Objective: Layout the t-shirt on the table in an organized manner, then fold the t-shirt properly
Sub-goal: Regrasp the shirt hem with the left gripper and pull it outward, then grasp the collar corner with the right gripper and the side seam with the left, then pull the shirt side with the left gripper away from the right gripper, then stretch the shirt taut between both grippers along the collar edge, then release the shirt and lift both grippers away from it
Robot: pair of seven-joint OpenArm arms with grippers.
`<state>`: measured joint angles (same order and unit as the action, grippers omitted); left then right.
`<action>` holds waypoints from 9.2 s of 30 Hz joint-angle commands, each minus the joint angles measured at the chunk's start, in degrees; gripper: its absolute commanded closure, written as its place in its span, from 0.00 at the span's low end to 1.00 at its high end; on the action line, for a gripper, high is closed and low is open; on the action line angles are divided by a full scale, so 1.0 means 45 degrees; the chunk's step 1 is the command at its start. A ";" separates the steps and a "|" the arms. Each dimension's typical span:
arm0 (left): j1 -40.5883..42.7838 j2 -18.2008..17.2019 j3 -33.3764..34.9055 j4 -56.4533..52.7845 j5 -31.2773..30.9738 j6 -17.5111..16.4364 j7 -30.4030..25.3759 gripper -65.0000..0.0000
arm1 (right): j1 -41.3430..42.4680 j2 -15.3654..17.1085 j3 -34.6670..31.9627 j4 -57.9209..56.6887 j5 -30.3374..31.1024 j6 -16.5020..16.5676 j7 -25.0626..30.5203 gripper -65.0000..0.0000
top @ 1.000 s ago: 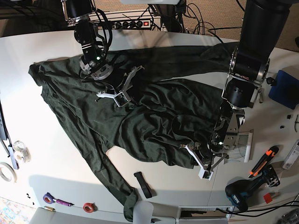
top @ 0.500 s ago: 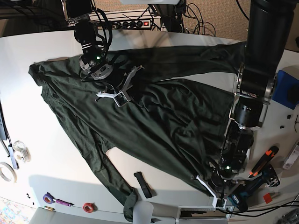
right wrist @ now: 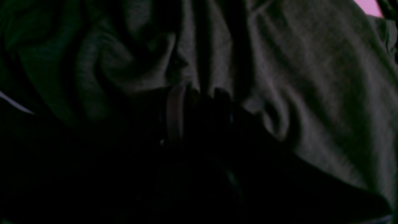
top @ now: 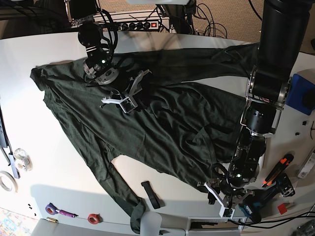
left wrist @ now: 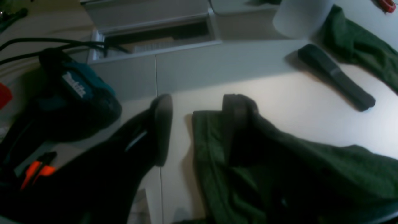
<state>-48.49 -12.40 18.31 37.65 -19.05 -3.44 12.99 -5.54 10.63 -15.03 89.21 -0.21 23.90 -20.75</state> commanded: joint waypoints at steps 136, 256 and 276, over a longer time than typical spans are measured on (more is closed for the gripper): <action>0.9622 -0.6314 -0.7378 1.2332 -1.3148 -0.8124 1.3124 1.00 | -0.2968 0.3313 0.8247 0.1069 0.3405 -0.1083 -0.2341 0.76; 1.0564 -0.2113 -0.5217 1.3857 -0.6727 -0.8124 0.7684 0.59 | -0.5017 0.1753 1.3629 0.2225 0.9680 0.0986 -0.3565 0.76; 1.0598 -0.2113 -0.5212 1.3852 -0.6732 -0.8124 0.7694 0.59 | -0.7232 -0.2055 1.2750 0.2341 1.6597 0.2482 -0.5246 0.75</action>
<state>0.12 -21.30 -4.93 99.00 -48.07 -39.70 49.04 -37.60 1.02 41.80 98.91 73.19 34.37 -45.21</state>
